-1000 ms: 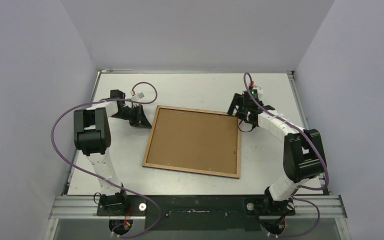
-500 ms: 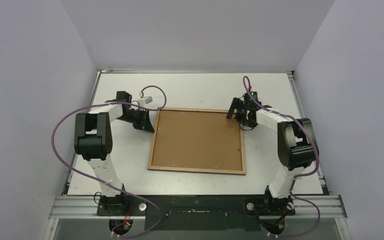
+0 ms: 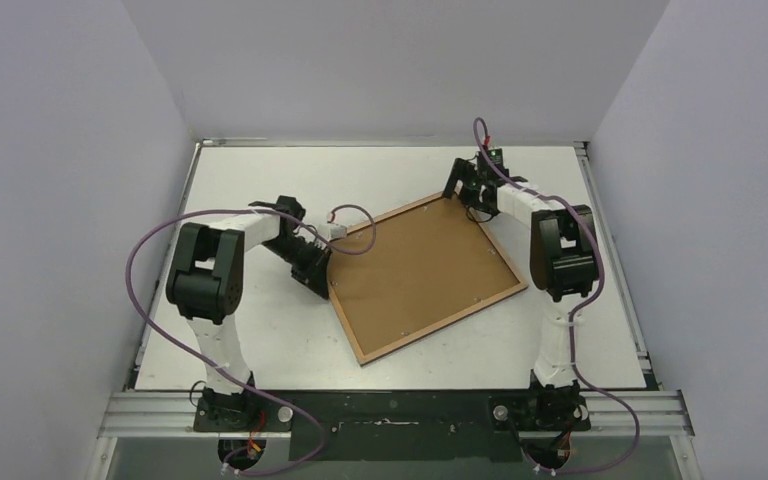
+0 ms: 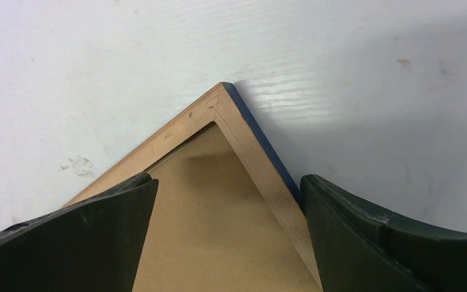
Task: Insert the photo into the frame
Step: Adjust the photo frame at the center of the board.
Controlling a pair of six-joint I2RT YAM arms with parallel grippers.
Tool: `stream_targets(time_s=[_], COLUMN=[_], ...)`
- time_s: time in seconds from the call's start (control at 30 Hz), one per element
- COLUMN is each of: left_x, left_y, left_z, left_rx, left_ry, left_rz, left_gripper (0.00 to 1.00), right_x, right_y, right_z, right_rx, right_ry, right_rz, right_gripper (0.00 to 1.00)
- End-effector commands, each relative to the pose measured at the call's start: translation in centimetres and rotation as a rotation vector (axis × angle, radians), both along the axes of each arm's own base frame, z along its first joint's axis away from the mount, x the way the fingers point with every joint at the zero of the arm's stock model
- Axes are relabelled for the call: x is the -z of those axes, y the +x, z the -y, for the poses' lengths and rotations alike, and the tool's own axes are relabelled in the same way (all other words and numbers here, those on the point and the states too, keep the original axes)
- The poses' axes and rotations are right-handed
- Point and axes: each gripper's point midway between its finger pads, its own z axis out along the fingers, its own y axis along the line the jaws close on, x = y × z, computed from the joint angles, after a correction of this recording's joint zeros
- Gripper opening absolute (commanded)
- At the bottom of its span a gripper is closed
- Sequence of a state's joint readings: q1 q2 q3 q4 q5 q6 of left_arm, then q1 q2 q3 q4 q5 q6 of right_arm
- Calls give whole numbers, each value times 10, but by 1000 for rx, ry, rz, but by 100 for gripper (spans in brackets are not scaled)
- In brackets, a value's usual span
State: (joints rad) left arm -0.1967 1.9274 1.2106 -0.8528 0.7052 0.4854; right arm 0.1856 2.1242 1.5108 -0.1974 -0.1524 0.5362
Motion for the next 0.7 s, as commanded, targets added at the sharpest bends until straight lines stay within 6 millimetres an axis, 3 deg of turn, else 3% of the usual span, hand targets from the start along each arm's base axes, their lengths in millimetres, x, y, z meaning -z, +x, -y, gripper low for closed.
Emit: stream_targets(time_s=[0.0, 0.17, 0.23, 0.33, 0.47, 0.57, 0.67], left_x=[0, -53, -74, -81, -64, -51, -38], left_y=[-22, 5, 30, 62, 116, 134, 141], left_z=[14, 3, -3, -10, -17, -19, -20], left_rx=[146, 118, 80, 38, -109, -160, -167], left_ry=[-59, -126, -132, -92, -19, -7, 1], left_rz=[-59, -20, 39, 112, 187, 189, 184], left_gripper=[11, 43, 48, 50, 48, 48, 47], right_x=[-26, -53, -68, -88, -102, -95, -86], right_y=[-2, 13, 16, 14, -14, -59, -107], right_z=[-72, -60, -50, -34, 1, 36, 49], right_rx=[-162, -141, -118, -79, 37, 164, 224], right_ry=[148, 67, 33, 1, -64, -112, -78], right_rz=[11, 77, 108, 141, 134, 58, 3], right_gripper=[90, 90, 90, 90, 90, 90, 90])
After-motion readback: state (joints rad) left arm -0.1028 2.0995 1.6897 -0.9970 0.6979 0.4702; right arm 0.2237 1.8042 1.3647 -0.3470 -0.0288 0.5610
